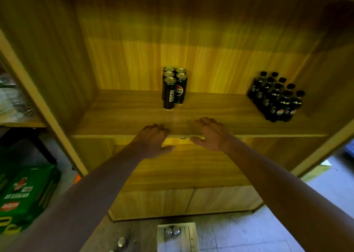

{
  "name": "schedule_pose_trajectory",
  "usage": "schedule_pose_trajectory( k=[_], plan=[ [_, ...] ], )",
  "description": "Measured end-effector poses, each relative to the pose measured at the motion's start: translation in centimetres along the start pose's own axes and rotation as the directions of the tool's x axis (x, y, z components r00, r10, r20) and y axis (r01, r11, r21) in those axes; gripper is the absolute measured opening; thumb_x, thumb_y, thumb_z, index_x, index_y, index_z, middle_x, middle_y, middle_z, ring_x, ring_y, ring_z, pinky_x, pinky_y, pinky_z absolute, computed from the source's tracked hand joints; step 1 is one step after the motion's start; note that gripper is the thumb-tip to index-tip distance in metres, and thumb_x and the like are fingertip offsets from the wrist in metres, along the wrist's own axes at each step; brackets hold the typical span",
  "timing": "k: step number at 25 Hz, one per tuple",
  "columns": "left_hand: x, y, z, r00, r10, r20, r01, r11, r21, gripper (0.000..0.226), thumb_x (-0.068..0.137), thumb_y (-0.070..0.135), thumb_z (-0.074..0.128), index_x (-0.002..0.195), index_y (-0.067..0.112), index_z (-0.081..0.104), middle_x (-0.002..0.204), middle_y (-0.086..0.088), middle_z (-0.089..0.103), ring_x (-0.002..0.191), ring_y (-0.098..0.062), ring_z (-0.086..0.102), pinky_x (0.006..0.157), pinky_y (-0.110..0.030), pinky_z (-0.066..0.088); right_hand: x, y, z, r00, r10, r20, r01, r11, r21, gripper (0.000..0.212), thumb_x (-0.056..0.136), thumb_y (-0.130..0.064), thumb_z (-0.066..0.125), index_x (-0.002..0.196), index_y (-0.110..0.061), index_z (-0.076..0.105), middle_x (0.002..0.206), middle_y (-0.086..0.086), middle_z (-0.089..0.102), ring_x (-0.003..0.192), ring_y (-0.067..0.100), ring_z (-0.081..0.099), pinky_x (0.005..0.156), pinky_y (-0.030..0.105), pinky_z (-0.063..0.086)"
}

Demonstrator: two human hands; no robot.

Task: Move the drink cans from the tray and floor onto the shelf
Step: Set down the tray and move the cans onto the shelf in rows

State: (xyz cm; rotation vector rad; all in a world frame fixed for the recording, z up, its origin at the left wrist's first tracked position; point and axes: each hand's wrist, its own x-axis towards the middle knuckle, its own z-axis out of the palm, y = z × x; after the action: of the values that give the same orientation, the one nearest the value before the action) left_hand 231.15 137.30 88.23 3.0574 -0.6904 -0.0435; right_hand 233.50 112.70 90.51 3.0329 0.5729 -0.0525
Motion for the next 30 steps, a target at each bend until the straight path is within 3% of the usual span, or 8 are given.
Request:
schedule_pose_trajectory(
  k=[8, 11, 14, 19, 24, 26, 30],
  plan=[
    [-5.5, 0.7, 6.7, 0.995, -0.094, 0.032, 0.097, 0.991, -0.096, 0.061, 0.095, 0.059, 0.046, 0.137, 0.015, 0.052, 0.132, -0.012, 0.057, 0.123, -0.032, 0.054, 0.098, -0.044, 0.047, -3.4, -6.3, 7.3, 0.995, -0.087, 0.059, 0.085, 0.996, 0.040, 0.074, 0.094, -0.061, 0.046, 0.151, -0.017, 0.032, 0.154, 0.010, 0.038, 0.136, 0.031, 0.042, 0.103, 0.045, 0.044],
    [-6.7, 0.9, 13.1, 0.981, -0.139, 0.136, 0.157, 0.979, -0.129, 0.061, 0.097, 0.057, 0.043, 0.140, 0.015, 0.049, 0.134, -0.011, 0.056, 0.124, -0.031, 0.053, 0.099, -0.043, 0.046, -3.8, -6.4, 14.1, 0.989, -0.101, 0.106, 0.091, 0.991, 0.096, 0.067, 0.097, -0.057, 0.044, 0.149, -0.016, 0.034, 0.151, 0.011, 0.041, 0.134, 0.032, 0.045, 0.104, 0.045, 0.045],
    [-7.3, 2.0, 22.8, 0.954, -0.164, 0.252, 0.211, 0.963, -0.169, 0.060, 0.099, 0.056, 0.041, 0.141, 0.014, 0.047, 0.136, -0.011, 0.055, 0.126, -0.030, 0.052, 0.100, -0.042, 0.044, -5.2, -5.4, 25.0, 0.979, -0.106, 0.175, 0.075, 0.982, 0.174, 0.063, 0.098, -0.056, 0.040, 0.145, -0.014, 0.038, 0.145, 0.012, 0.049, 0.129, 0.031, 0.050, 0.099, 0.047, 0.049],
    [-8.7, 6.2, 43.8, 0.905, -0.140, 0.402, 0.264, 0.925, -0.274, 0.052, 0.098, 0.051, 0.045, 0.132, 0.012, 0.054, 0.129, -0.010, 0.059, 0.122, -0.031, 0.055, 0.096, -0.041, 0.046, -9.4, -4.2, 46.8, 0.931, -0.049, 0.363, -0.054, 0.962, 0.268, 0.054, 0.097, -0.052, 0.049, 0.133, -0.012, 0.046, 0.126, 0.012, 0.058, 0.112, 0.030, 0.058, 0.085, 0.044, 0.054],
    [-9.8, 10.3, 65.4, 0.888, -0.071, 0.454, 0.234, 0.921, -0.312, 0.051, 0.096, 0.052, 0.050, 0.132, 0.016, 0.056, 0.129, -0.008, 0.061, 0.122, -0.028, 0.055, 0.093, -0.035, 0.044, -12.5, -4.9, 68.3, 0.905, -0.026, 0.424, -0.087, 0.966, 0.244, 0.056, 0.095, -0.052, 0.052, 0.135, -0.013, 0.046, 0.129, 0.013, 0.059, 0.112, 0.030, 0.060, 0.085, 0.044, 0.056],
    [-9.5, 10.9, 71.9, 0.895, -0.036, 0.444, 0.189, 0.933, -0.305, 0.049, 0.096, 0.052, 0.050, 0.128, 0.016, 0.057, 0.124, -0.007, 0.063, 0.117, -0.028, 0.057, 0.089, -0.035, 0.045, -12.6, -5.4, 75.0, 0.898, -0.006, 0.439, -0.101, 0.970, 0.220, 0.057, 0.095, -0.051, 0.052, 0.135, -0.012, 0.046, 0.128, 0.014, 0.059, 0.112, 0.031, 0.060, 0.085, 0.045, 0.056],
    [-7.9, 10.9, 81.6, 0.910, -0.072, 0.409, 0.200, 0.939, -0.281, 0.052, 0.095, 0.053, 0.053, 0.133, 0.018, 0.057, 0.134, -0.006, 0.059, 0.124, -0.028, 0.055, 0.098, -0.038, 0.046, -11.7, -5.6, 84.8, 0.917, 0.014, 0.400, -0.090, 0.981, 0.173, 0.056, 0.096, -0.051, 0.051, 0.135, -0.012, 0.044, 0.128, 0.014, 0.058, 0.114, 0.031, 0.059, 0.086, 0.044, 0.054]
  ],
)
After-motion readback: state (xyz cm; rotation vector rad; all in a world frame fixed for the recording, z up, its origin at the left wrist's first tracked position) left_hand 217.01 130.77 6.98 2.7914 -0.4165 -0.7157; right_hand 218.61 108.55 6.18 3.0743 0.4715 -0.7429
